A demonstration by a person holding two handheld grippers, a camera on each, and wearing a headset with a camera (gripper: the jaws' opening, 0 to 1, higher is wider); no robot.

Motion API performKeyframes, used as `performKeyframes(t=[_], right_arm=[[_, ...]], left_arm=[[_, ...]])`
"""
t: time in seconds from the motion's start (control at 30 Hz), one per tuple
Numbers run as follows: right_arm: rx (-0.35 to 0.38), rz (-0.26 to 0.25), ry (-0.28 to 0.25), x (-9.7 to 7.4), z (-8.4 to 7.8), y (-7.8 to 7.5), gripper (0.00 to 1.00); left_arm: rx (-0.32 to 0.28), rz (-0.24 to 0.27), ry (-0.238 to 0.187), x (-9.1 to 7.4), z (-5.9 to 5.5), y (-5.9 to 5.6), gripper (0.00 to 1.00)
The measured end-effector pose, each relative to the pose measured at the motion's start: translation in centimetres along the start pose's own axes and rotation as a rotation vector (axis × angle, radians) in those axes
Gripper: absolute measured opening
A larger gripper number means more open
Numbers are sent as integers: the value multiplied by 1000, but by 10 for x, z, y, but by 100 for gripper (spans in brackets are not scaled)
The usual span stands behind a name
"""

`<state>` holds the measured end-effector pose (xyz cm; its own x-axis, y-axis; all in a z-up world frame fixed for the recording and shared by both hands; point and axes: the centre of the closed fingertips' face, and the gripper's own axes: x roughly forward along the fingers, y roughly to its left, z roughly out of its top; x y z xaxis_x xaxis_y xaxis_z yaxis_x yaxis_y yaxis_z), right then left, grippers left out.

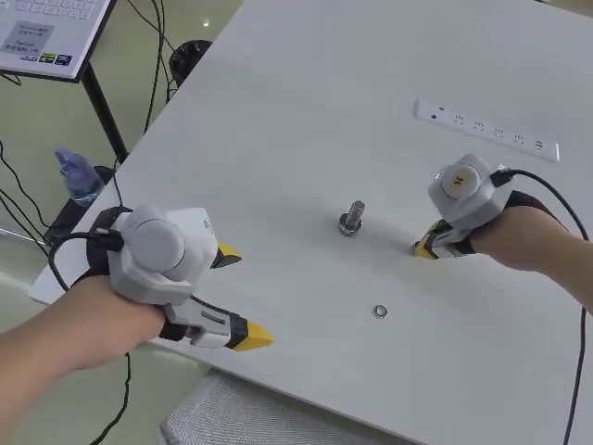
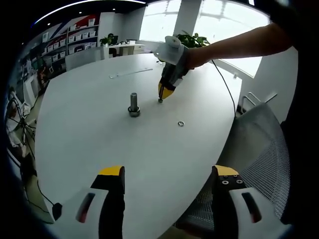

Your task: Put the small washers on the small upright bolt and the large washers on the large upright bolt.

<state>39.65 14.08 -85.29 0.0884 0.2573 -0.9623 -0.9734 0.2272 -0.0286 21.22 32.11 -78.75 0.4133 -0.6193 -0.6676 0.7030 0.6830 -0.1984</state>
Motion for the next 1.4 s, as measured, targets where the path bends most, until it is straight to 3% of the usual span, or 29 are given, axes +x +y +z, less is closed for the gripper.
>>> performKeyframes(t=[1.07,1.4], right_arm=[[-20,-1,-5,7,0,-1,14],[-26,-7,-12,4,-1,-2,26]], left_arm=[[-3,-2,4,-2,-4,2,68],[-1,-9,1,0,-2,0,68]])
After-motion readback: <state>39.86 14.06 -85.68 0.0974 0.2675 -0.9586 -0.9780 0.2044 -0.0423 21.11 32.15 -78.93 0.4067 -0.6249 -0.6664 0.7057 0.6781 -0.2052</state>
